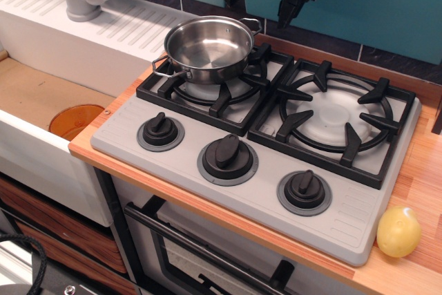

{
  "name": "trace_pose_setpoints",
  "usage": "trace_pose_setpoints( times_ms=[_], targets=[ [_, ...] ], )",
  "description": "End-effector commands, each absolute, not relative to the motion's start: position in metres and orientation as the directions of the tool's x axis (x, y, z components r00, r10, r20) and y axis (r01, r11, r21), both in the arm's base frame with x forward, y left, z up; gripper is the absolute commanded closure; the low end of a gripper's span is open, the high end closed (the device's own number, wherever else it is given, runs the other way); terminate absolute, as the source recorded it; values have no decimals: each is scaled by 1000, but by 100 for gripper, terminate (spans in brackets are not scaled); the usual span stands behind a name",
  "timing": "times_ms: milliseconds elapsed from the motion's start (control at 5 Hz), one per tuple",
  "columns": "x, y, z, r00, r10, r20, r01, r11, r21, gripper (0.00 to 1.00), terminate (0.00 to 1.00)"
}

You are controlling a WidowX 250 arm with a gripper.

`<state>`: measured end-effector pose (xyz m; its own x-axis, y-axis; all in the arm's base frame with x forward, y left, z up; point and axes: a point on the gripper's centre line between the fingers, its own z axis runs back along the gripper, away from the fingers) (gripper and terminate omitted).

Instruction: Put pot or pan on stove and put potato in pot or pan

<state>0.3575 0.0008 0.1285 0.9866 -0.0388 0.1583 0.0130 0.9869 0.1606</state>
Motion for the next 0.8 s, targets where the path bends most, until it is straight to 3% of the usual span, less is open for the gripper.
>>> trace_pose_setpoints(
  times_ms=[0,400,600],
  targets=[
    [358,1,129,987,-39,158,13,987,161,0,0],
    [370,3,84,961,-56,270,14,988,157,0,0],
    [370,9,75,955,-64,289,15,986,167,0,0]
  ],
)
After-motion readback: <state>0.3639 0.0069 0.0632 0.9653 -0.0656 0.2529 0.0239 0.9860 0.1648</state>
